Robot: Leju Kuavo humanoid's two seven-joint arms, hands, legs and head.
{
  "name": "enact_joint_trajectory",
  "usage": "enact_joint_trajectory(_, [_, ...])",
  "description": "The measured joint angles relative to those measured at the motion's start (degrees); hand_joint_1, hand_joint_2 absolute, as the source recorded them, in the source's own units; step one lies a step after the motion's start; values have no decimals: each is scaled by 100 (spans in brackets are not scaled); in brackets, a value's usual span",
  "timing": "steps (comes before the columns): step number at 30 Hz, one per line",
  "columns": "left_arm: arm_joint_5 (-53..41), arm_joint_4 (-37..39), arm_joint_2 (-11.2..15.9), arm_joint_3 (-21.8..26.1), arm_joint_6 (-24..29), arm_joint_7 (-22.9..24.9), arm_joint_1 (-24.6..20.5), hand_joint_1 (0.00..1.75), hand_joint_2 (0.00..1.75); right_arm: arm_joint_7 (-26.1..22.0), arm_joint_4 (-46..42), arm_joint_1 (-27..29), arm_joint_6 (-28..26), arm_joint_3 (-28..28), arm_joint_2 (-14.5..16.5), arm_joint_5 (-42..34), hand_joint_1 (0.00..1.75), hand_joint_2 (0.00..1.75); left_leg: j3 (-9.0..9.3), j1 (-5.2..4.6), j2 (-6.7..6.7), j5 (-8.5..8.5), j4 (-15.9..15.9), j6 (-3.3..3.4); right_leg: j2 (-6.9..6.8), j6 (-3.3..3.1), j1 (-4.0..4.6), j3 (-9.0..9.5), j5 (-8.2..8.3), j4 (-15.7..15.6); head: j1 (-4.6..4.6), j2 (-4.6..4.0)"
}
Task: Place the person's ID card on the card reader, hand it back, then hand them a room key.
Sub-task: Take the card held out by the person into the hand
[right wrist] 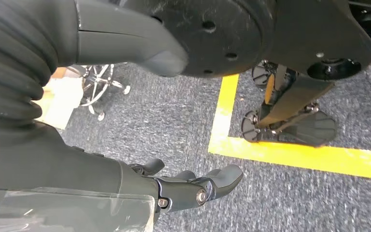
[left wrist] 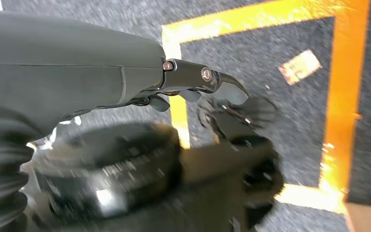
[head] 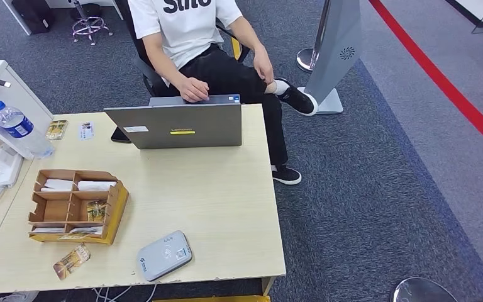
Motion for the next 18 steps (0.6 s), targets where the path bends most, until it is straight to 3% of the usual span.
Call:
enact_joint_trajectory(3, [-306, 19, 70, 102, 10, 28, 116, 175, 175, -14, -98, 80, 55, -423, 0, 388, 169, 0, 0, 0, 0, -1, 0, -1, 0, 0, 0, 0, -1, 0, 1, -1])
enact_joint_trajectory(11, [-1095, 72, 231, 378, 19, 75, 338, 175, 175, -57, -342, 273, 203, -1467, -1, 1389, 175, 0, -3, 0, -3, -2, -3, -1, -7, 0, 0, 3, -3, 0, 1, -1])
enact_joint_trajectory(18, [-1454, 116, 308, 507, 31, 124, 488, 175, 175, -67, -469, 369, 271, -1972, -1, 1843, 175, 0, 1, 0, -8, -4, -2, -3, -10, 0, 0, 2, -4, -1, 0, -1])
